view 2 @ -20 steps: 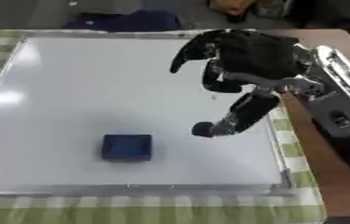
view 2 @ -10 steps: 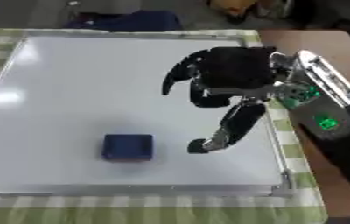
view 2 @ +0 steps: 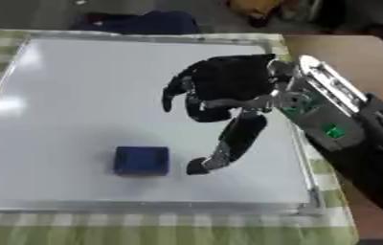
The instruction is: Wipe the whiteboard clean with a brush.
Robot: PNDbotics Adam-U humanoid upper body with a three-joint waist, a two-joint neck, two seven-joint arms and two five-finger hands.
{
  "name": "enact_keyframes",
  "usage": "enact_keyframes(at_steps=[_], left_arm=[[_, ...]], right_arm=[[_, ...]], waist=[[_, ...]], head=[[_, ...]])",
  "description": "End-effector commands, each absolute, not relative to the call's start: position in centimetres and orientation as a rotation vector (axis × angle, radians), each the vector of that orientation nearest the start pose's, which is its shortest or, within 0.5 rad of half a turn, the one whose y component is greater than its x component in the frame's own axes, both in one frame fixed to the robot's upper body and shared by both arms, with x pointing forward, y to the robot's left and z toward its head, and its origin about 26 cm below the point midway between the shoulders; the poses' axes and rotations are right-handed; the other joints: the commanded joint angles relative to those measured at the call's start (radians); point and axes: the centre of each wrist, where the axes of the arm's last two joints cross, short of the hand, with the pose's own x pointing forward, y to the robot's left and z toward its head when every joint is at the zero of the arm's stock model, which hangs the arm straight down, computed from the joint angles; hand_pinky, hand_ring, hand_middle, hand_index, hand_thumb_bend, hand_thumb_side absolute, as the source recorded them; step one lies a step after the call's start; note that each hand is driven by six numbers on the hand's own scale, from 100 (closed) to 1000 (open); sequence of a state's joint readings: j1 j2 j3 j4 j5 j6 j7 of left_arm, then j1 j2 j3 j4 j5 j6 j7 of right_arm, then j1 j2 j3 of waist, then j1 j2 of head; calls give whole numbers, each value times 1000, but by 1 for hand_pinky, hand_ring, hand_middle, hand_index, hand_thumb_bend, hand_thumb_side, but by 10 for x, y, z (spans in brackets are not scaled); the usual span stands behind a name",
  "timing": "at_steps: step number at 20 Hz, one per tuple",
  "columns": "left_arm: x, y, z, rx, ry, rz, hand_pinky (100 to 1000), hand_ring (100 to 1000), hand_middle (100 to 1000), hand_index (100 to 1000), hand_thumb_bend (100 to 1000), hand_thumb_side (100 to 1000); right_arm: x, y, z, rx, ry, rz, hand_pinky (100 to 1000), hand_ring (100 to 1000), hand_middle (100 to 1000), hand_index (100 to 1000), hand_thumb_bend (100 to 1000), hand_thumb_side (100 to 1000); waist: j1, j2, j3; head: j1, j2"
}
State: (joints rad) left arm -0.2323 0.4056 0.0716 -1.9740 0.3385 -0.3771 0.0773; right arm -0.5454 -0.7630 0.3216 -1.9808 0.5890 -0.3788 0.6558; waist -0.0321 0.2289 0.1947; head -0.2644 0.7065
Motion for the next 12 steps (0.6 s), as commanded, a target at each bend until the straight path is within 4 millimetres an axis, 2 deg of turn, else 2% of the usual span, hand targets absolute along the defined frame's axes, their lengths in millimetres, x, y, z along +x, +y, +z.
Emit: enact_keyframes(at_steps=[1,6,7,9,12], left_arm=[[294,297,202,-93,-2596,-130,538,646,605,561,173,974],[294,295,205,-114,-2606,-120,538,647,606,561,178,968],[295,294,205,-117,-2607,-118,538,647,605,561,179,967],[295,294,206,-121,-2608,-117,539,647,605,561,180,967],[295,293,207,-126,-2609,-116,539,647,605,561,181,966]], right_arm=[[303,-228,266,822,1996,-2570,791,855,732,100,444,737],[309,-222,265,898,2018,-2610,758,827,753,100,411,783],[311,-220,264,913,2013,-2616,697,757,781,100,406,789],[314,-218,262,932,1988,-2628,655,711,792,100,406,785],[319,-217,258,952,1962,-2642,637,702,795,100,409,782]], waist=[[3,-17,5],[3,-15,23],[3,-15,26],[2,-14,30],[-1,-13,35]], head=[[-13,0],[-26,-1],[-27,-1],[-30,-3],[-33,-6]])
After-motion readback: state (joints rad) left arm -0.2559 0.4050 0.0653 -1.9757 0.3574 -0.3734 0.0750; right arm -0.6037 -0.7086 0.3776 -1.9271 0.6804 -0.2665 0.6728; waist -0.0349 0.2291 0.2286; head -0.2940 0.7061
